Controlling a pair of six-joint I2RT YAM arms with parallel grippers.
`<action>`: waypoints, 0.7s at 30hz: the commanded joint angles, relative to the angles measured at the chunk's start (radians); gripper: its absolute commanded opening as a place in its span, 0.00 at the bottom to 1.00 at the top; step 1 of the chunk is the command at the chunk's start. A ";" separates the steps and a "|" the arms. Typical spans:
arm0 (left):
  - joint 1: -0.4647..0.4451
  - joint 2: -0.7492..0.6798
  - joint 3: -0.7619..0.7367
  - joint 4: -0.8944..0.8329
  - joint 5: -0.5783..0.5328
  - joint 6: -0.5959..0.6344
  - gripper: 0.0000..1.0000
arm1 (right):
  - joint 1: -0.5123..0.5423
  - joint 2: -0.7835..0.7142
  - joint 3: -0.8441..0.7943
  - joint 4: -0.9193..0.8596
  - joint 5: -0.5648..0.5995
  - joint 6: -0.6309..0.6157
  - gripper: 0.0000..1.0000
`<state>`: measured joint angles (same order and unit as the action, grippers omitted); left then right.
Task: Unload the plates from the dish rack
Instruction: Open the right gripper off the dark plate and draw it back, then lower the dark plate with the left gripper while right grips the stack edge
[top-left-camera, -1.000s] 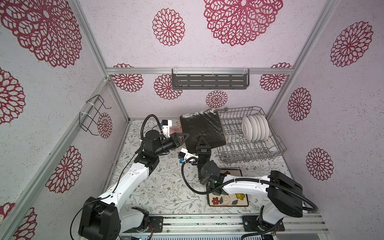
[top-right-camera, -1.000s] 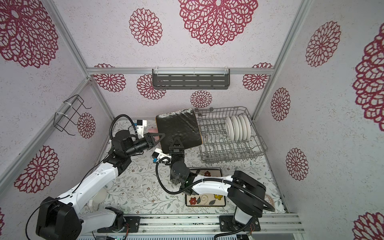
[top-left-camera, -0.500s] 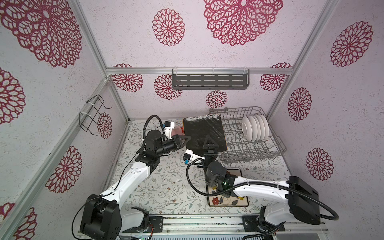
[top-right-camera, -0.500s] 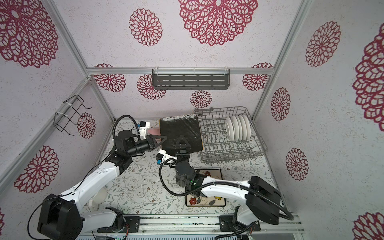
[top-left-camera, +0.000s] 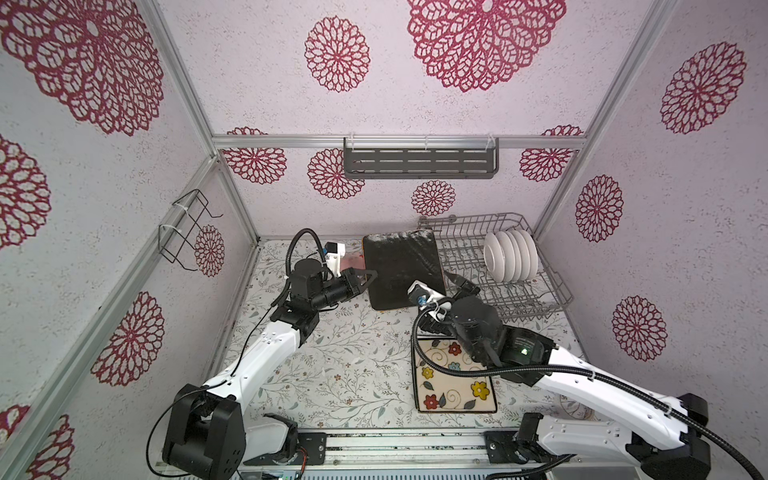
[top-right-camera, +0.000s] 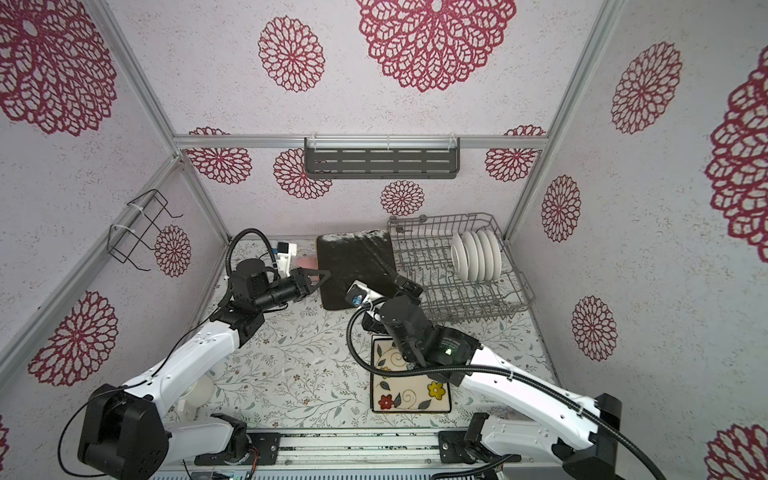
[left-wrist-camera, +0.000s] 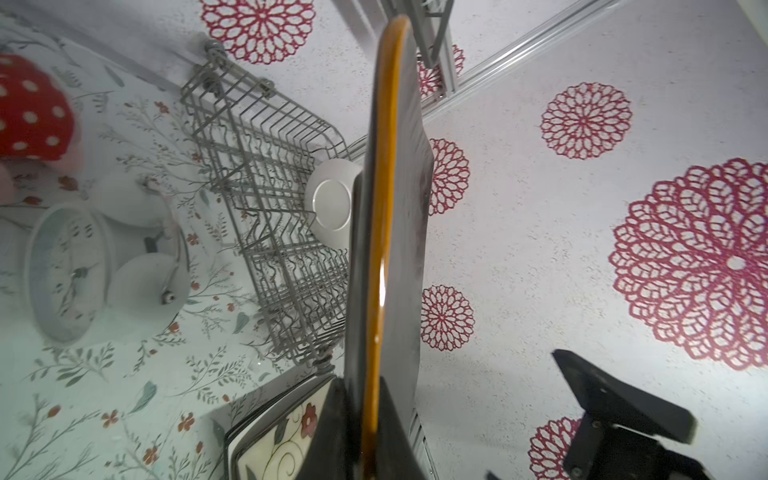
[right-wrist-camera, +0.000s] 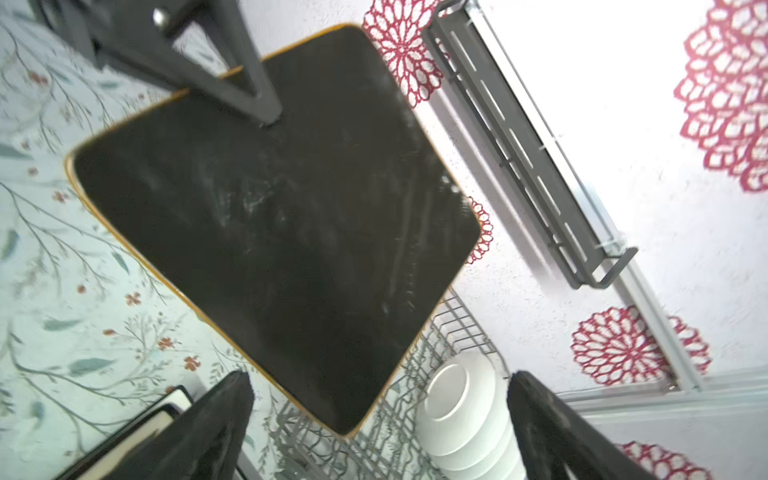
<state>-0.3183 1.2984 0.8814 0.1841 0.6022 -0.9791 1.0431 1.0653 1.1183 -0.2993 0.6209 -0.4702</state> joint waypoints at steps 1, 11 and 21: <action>0.005 -0.028 0.019 0.108 0.008 0.009 0.00 | -0.056 -0.055 0.014 -0.067 -0.115 0.204 0.99; 0.005 -0.087 0.004 0.013 0.009 0.037 0.00 | -0.293 -0.151 0.008 -0.146 -0.315 0.492 0.99; 0.005 -0.203 -0.095 -0.093 0.000 0.063 0.00 | -0.622 -0.154 -0.077 -0.246 -0.656 0.753 0.99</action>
<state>-0.3176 1.1603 0.7769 -0.0090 0.5663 -0.9257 0.4782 0.9207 1.0618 -0.5102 0.1070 0.1570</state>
